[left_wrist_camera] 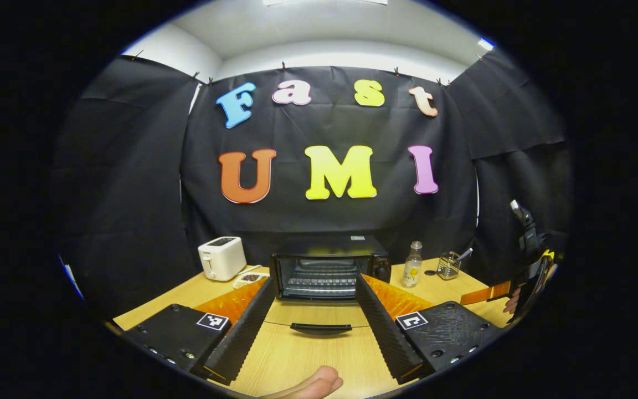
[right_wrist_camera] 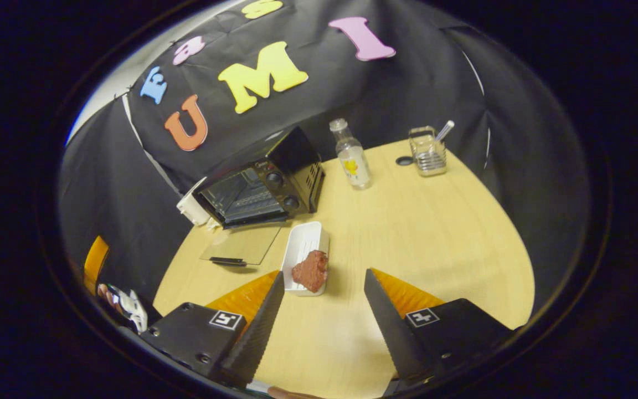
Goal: Open the electric oven with the left hand, put the food in, and close the electric oven.
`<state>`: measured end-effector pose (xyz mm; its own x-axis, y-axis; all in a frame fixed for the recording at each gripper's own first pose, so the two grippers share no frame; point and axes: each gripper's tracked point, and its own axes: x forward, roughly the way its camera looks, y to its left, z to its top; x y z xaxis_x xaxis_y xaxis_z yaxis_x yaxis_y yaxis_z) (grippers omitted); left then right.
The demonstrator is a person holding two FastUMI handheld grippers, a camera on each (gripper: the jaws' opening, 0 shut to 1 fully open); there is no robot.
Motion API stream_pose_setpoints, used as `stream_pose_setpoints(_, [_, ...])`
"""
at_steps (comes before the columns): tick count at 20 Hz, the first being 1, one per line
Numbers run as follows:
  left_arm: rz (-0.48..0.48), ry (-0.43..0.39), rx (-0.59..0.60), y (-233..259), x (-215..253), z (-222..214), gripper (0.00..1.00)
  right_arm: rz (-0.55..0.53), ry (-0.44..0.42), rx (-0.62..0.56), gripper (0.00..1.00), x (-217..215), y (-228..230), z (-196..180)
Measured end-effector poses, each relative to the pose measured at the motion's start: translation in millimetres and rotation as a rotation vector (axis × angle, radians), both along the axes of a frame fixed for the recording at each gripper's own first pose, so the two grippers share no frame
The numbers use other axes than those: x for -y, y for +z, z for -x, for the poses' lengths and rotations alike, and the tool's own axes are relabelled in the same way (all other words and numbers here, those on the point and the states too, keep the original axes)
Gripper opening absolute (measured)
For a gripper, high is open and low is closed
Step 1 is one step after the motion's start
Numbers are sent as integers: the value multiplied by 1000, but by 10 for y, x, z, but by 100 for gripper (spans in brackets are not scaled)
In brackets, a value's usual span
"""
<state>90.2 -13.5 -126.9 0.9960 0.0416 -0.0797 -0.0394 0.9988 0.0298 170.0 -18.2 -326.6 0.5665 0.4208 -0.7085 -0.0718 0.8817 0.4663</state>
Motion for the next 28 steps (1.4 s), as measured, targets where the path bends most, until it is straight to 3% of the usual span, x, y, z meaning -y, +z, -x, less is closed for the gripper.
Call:
stream_pose_setpoints(2, [11,4,9,50,-40,76,94,-89,8,-75,88,-108,-150,-127])
stream_pose_setpoints(3, [14,7,11,77,-70,113,94,-121,14,-108,77,-164,-216,-156])
stream_pose_setpoints(4, [11,4,13,101,-71,130,94,-154,20,-130,81,-216,-249,-164])
stream_pose_setpoints(5, [6,-1,11,105,-74,149,94,-176,28,-150,70,-231,-291,-160])
stream_pose_setpoints(6, [3,-4,8,91,-84,168,94,-193,26,-168,73,-252,-343,-171])
stream_pose_setpoints(7, [0,-4,5,83,-87,185,94,-207,26,-194,55,-281,-400,-154])
stream_pose_setpoints(10, [-6,-9,-3,49,-91,237,94,-226,-1,-240,17,-288,-521,-151])
stream_pose_setpoints(11, [-9,-14,-7,34,-91,253,94,-216,8,-228,13,-271,-511,-139])
stream_pose_setpoints(21, [-8,-18,-29,-59,-229,444,94,30,85,2,10,-315,20,82])
stream_pose_setpoints(28, [24,-71,-23,-45,-224,603,94,305,172,253,9,-558,481,229])
